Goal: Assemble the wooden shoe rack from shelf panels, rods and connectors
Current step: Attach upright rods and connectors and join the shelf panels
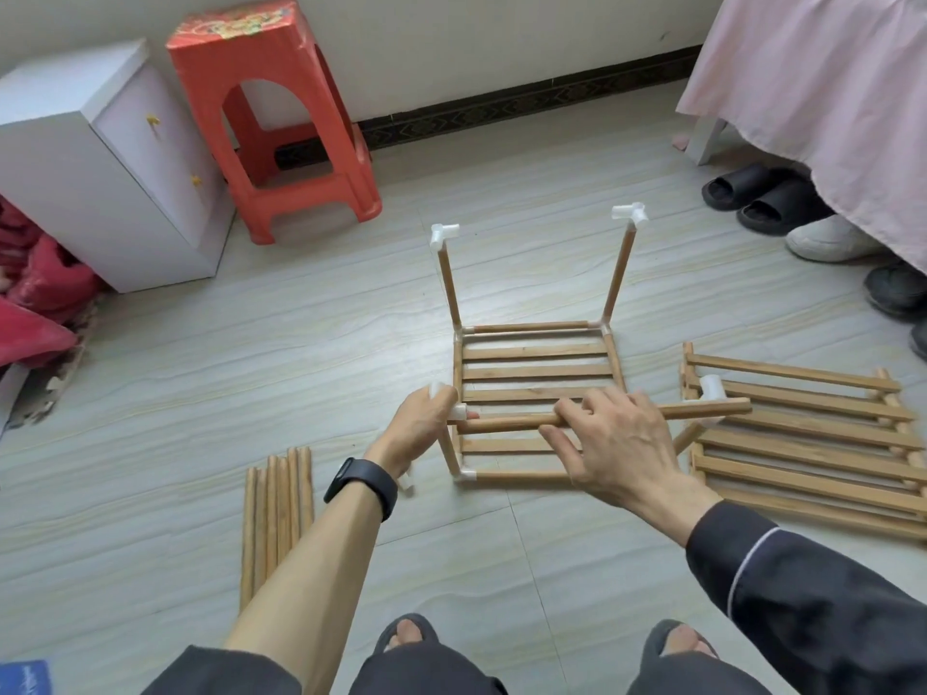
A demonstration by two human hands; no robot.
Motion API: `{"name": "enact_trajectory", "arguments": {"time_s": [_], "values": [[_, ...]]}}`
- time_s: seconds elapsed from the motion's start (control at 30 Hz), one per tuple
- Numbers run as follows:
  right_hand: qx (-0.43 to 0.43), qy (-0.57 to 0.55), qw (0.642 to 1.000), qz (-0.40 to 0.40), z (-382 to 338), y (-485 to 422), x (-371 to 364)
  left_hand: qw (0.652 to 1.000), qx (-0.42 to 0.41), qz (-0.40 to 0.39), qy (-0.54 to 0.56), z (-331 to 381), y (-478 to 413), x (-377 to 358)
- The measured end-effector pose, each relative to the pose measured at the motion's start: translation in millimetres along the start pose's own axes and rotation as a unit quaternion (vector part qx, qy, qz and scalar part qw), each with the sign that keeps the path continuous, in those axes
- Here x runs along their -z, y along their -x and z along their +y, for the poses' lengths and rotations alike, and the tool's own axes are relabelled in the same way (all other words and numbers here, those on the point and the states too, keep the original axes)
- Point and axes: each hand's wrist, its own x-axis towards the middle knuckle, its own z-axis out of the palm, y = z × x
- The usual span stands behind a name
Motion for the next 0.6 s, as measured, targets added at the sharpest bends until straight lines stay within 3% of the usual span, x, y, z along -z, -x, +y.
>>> {"name": "enact_trajectory", "arguments": {"time_s": [0.17, 0.6], "values": [[-0.025, -0.013, 0.999, 0.020, 13.0, 5.0, 3.7, 1.000, 0.004, 0.022, -0.007, -3.9, -2.2, 2.6], [-0.045, -0.071, 0.995, -0.045, -4.1, 3.0, -12.3, 0.999, 0.025, -0.010, 0.020, -6.1, 6.6, 4.6]]}}
